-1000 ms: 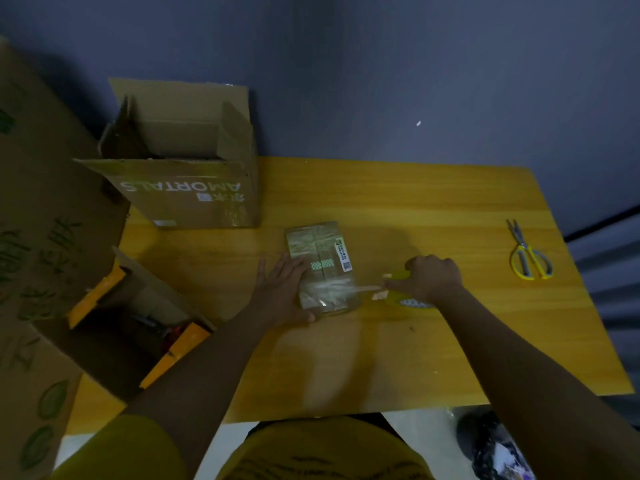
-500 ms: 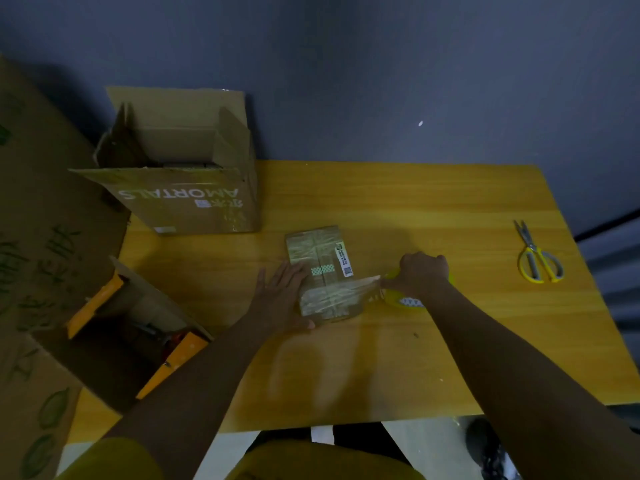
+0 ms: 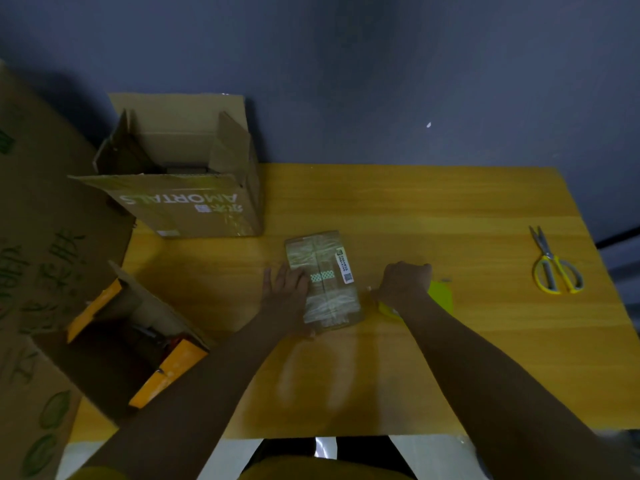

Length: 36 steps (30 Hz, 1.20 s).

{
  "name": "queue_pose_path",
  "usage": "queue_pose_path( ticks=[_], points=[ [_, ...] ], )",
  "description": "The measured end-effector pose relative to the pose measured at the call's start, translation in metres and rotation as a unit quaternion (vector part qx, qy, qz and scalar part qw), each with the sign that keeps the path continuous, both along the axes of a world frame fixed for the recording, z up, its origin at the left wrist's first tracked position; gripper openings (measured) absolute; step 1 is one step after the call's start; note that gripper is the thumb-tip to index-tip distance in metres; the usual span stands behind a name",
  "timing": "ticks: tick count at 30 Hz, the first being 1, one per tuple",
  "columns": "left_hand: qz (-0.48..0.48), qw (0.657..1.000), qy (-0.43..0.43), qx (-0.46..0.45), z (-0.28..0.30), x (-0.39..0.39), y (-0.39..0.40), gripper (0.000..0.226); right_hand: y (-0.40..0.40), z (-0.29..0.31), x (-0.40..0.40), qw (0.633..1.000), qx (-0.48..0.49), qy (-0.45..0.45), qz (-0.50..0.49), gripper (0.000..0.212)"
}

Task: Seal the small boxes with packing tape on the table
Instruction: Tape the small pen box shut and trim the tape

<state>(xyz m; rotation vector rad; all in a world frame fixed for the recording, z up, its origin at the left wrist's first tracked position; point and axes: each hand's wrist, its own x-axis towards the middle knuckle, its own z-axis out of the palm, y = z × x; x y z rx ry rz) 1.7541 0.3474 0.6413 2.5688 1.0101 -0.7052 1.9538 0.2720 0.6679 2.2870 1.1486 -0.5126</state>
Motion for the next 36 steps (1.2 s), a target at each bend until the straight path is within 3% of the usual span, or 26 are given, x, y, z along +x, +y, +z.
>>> queue_pose_path(
  ticks=[6, 12, 19, 23, 27, 32, 36],
  points=[
    [0.023, 0.996, 0.077, 0.022, 0.011, 0.039, -0.018, 0.123, -0.006, -0.002, 0.000, 1.000, 0.013, 0.005, 0.012, 0.040],
    [-0.023, 0.999, 0.035, 0.027, 0.001, 0.072, -0.028, 0.124, -0.008, -0.004, 0.007, 0.999, -0.001, 0.025, 0.028, 0.045],
    [-0.036, 0.992, 0.117, 0.042, -0.004, 0.090, -0.033, 0.121, -0.029, 0.001, 0.028, 0.989, 0.107, 0.097, 0.027, 0.051],
    [-0.029, 0.994, 0.074, 0.073, -0.010, 0.091, -0.038, 0.106, -0.055, 0.002, 0.056, 0.959, 0.197, 0.205, 0.008, 0.052],
    [-0.033, 0.996, 0.069, 0.052, -0.010, 0.092, -0.038, 0.103, -0.079, 0.002, 0.071, 0.938, 0.211, 0.258, -0.095, 0.068],
    [-0.036, 0.998, 0.046, 0.020, -0.004, 0.089, -0.043, 0.104, -0.082, 0.010, 0.071, 0.939, 0.224, 0.241, -0.096, 0.071],
    [-0.003, 0.999, -0.038, -0.018, 0.010, 0.081, -0.041, 0.100, -0.078, 0.035, 0.073, 0.945, 0.240, 0.213, -0.063, 0.070]
  ],
)
